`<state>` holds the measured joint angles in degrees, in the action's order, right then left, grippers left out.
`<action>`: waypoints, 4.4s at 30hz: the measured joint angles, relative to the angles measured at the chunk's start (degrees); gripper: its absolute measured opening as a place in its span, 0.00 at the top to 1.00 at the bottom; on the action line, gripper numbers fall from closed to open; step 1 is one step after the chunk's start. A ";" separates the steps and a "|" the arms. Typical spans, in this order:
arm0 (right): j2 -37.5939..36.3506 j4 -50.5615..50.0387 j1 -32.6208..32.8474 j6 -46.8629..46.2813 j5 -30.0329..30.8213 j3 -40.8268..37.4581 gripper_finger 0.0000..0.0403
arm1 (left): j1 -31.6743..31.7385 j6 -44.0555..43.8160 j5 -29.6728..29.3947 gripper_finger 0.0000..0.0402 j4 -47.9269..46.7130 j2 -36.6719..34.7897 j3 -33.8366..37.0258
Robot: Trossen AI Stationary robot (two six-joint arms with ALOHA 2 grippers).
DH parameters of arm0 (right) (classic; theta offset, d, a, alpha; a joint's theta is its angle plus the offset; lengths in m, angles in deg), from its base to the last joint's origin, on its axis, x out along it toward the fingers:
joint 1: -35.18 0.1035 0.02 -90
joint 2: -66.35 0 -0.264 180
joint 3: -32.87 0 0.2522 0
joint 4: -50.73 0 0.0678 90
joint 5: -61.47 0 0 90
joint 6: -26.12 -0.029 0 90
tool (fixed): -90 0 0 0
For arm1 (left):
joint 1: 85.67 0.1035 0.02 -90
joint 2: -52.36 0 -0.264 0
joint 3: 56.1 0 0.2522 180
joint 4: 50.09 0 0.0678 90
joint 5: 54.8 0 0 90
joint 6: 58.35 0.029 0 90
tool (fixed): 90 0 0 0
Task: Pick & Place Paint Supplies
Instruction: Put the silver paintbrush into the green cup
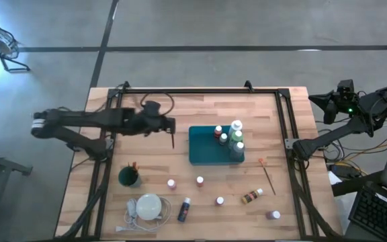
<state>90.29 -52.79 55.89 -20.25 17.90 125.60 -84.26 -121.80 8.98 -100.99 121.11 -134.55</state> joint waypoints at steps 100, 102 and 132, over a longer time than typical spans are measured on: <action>-0.02 0.00 0.00 0.02 0.00 -0.01 0.98 | -85.04 -35.54 -42.42 1.00 -29.30 -19.32 28.66; -0.02 0.00 0.00 0.02 0.00 0.01 0.98 | -85.10 -35.58 -42.48 1.00 -29.29 -18.47 29.11; -0.02 0.00 0.00 0.02 0.00 -0.01 0.98 | -85.27 -37.15 -42.33 0.92 -18.80 -15.29 37.92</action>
<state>90.27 -52.79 55.89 -20.23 17.90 125.59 -169.53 -158.95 -33.36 -119.78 105.81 -96.63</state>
